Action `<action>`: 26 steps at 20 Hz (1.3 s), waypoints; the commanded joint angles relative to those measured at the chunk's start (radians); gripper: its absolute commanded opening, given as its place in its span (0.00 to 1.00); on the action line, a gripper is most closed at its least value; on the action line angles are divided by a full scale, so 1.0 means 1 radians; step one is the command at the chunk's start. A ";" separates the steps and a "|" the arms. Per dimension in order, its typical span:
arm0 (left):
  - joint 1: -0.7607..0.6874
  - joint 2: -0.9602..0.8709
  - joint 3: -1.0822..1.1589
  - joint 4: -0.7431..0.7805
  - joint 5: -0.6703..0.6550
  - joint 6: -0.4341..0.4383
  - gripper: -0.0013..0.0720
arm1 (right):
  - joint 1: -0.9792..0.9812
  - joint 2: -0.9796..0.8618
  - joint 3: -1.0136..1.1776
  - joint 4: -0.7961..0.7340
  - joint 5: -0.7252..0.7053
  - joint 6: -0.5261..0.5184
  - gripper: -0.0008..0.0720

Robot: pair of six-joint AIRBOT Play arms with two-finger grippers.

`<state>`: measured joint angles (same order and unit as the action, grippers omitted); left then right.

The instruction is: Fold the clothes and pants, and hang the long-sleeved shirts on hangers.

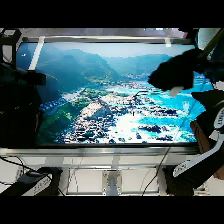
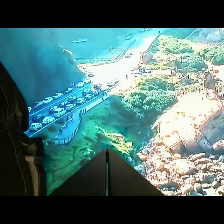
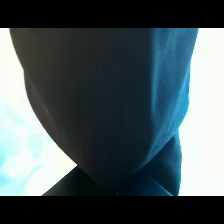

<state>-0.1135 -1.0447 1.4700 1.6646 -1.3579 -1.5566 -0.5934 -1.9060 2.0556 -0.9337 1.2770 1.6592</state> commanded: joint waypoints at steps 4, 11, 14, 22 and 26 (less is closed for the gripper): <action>0.001 0.001 0.000 0.000 0.033 0.000 0.03 | -0.285 0.061 -0.016 -0.193 0.142 0.008 0.05; 0.001 0.001 0.000 0.000 0.033 0.000 0.03 | -0.369 0.094 -0.015 -0.402 0.489 0.002 0.64; 0.001 0.001 0.000 -0.001 0.032 0.000 0.03 | -0.362 0.173 -0.015 -0.322 0.566 0.099 0.72; 0.001 0.001 0.000 -0.019 -0.035 -0.007 0.03 | -0.135 0.495 -0.013 0.096 0.478 0.018 0.71; 0.001 0.001 0.000 -0.019 -0.035 -0.007 0.03 | 0.090 0.588 -0.014 0.089 0.515 -0.085 0.71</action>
<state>-0.1135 -1.0447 1.4700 1.6493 -1.3796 -1.5635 -0.6388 -1.3861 2.0426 -0.8814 1.7710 1.6485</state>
